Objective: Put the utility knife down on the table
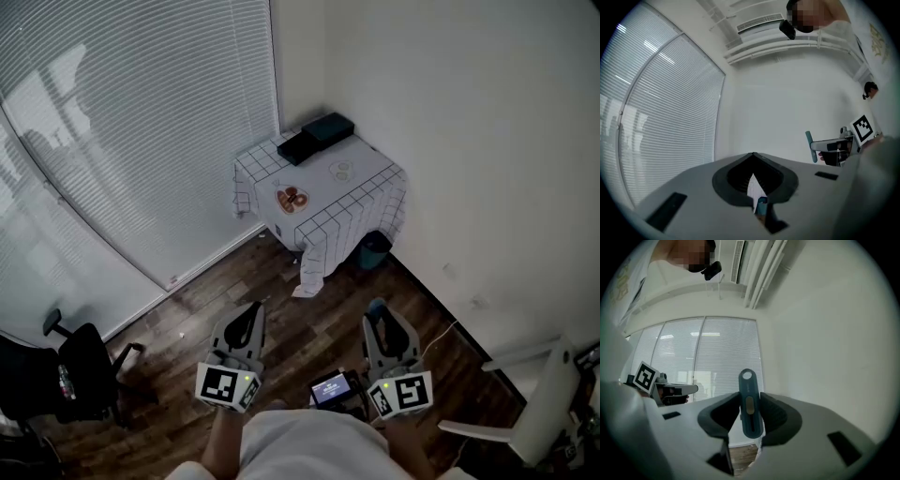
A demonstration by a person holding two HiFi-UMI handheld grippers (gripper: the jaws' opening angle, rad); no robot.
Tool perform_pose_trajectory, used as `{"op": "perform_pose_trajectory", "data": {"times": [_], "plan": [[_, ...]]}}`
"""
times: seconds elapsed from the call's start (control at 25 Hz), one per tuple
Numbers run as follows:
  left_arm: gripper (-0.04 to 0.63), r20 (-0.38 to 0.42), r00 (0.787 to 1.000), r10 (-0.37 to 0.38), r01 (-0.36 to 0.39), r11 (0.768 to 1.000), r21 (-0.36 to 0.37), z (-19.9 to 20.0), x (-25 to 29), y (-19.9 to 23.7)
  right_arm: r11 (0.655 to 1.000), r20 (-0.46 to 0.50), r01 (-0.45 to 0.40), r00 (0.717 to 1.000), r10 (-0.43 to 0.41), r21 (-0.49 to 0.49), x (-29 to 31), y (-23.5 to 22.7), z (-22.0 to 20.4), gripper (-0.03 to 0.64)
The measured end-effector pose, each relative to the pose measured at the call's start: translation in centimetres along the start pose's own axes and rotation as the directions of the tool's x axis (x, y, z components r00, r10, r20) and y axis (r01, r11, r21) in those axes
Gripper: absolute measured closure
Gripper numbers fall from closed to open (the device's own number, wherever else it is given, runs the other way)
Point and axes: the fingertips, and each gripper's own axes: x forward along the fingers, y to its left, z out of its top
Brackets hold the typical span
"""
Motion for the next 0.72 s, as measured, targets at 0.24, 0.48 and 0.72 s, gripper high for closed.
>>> {"op": "perform_pose_trajectory", "data": {"times": [0.24, 0.48, 0.72], "plan": [[0.588, -0.002, 1.0, 0.012, -0.012, 1.0, 0.013, 0.6, 1.0, -1.7, 1.0, 0.008, -0.026, 1.0, 0.025, 0.009, 0.4, -1.7, 0.4, 0.476], [0.588, -0.018, 1.0, 0.013, -0.012, 0.999, 0.042, 0.1, 3.1, -1.4, 0.999, 0.007, -0.043, 0.999, 0.043, 0.023, 2.5, -2.7, 0.2, 0.476], [0.588, -0.016, 1.0, 0.008, -0.008, 0.999, 0.034, -0.4, 6.2, 0.0, 0.999, -0.002, -0.052, 0.999, 0.052, -0.004, 5.9, -3.5, -0.3, 0.476]]}}
